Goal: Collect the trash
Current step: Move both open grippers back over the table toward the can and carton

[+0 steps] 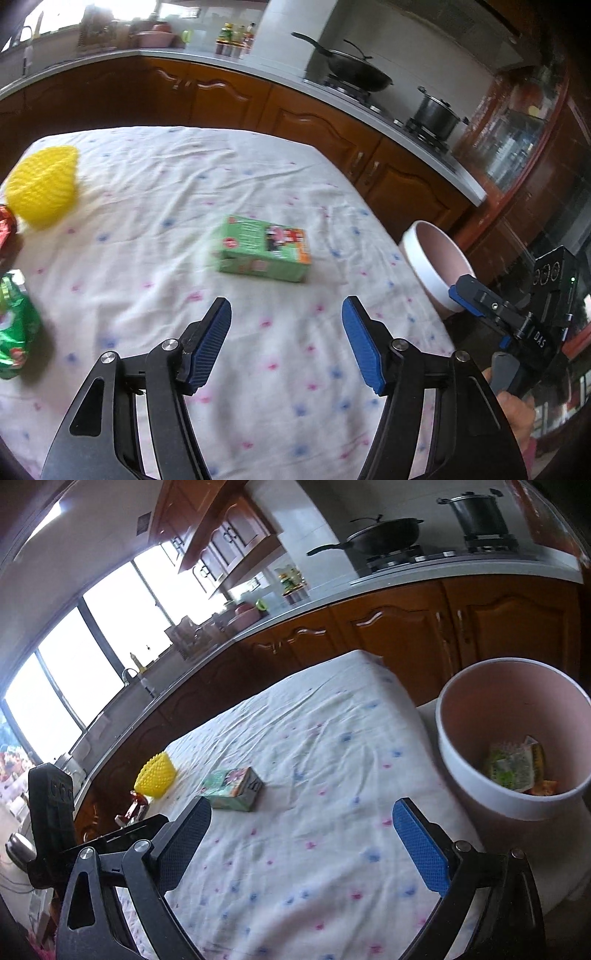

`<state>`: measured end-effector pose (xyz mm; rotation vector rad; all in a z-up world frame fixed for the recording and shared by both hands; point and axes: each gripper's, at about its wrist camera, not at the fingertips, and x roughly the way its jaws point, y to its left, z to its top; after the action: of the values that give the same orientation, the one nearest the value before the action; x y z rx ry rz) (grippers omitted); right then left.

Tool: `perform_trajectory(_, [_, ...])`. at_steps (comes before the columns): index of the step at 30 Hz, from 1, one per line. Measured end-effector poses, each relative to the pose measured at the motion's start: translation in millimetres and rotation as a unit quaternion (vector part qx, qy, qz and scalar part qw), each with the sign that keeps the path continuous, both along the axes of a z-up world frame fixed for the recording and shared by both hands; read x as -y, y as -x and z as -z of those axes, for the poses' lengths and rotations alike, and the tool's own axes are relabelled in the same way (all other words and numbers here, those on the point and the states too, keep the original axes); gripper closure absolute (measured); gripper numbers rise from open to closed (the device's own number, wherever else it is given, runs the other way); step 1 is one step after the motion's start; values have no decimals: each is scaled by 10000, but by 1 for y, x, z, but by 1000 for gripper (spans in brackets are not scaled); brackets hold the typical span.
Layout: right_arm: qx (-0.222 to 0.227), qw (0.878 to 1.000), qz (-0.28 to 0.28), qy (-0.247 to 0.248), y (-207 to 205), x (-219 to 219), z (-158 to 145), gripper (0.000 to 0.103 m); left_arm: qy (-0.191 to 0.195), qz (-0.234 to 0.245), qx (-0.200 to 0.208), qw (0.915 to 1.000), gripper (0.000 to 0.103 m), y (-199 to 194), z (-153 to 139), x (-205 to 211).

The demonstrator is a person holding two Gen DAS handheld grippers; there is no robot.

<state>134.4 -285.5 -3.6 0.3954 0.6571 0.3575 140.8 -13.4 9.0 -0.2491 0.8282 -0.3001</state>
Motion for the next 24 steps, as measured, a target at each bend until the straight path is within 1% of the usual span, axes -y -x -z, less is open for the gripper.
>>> perform_trajectory(11, [-36,9985,-497,246,-12,-42,1,3,-180,-470,-12,9987,40,15,3,-58])
perform_trajectory(15, [44,9962,-743,452,-15,-61,-2,3,-281,-509,11,9983,39,19,2,-76])
perform_trajectory(20, [170,9885,-1201,899,-25,-87,-8,3,-573,-534,58,9969,38,25,-4,-104])
perform_trajectory(24, [313,9792,-1601,1204,-31,-108,-11,3,-664,-602,49,9960,36,28,-7,-127])
